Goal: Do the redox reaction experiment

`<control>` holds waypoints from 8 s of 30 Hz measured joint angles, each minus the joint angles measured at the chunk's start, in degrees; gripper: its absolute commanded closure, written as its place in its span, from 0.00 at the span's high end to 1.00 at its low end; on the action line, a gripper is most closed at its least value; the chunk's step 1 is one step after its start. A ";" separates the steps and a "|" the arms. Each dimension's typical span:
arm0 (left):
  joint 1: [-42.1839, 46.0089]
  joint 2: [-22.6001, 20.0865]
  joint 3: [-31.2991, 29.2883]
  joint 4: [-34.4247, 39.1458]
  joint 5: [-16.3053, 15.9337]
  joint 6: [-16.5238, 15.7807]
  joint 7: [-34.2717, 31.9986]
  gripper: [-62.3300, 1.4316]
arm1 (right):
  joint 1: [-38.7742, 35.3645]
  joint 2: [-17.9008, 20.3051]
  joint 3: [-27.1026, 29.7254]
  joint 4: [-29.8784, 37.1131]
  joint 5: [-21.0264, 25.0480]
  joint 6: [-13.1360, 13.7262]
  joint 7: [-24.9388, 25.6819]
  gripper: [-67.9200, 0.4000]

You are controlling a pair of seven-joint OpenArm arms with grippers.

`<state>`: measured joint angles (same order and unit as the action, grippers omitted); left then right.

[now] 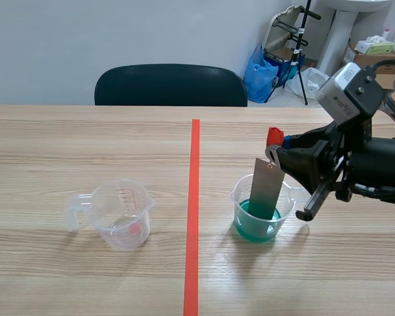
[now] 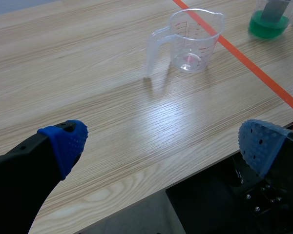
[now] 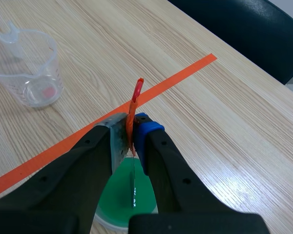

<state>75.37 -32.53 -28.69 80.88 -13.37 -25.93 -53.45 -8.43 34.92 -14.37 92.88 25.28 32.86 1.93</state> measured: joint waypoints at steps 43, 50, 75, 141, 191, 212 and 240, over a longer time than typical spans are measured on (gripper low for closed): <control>0.00 0.00 0.00 0.00 -0.09 0.00 0.00 1.00 | -0.04 14.29 5.42 11.45 24.33 0.20 -9.38 0.01; 0.00 0.00 0.00 0.00 -0.09 0.00 0.00 1.00 | -0.04 15.78 5.42 12.68 27.74 0.17 -10.01 0.01; 0.00 0.00 0.00 0.00 -0.09 0.00 0.00 1.00 | -0.04 17.51 8.70 16.90 31.58 0.20 -16.61 0.01; 0.00 0.00 0.00 0.00 -0.09 0.00 0.00 1.00 | -0.04 17.51 9.29 16.90 35.04 0.17 -18.78 0.01; 0.00 0.00 0.00 0.00 -0.09 0.00 0.00 1.00 | -0.04 17.51 9.29 16.90 35.04 0.17 -18.78 0.01; 0.00 0.00 0.00 0.00 -0.17 0.00 -0.02 1.00 | -0.04 17.51 9.29 16.90 35.04 0.17 -18.78 0.01; 0.00 0.00 0.00 0.00 -0.17 0.00 -0.02 1.00 | -0.04 17.51 9.29 16.90 35.04 0.17 -18.78 0.01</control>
<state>75.37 -32.53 -28.69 80.88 -13.54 -25.93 -53.47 -8.47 52.42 -5.08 109.78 60.31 33.04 -16.84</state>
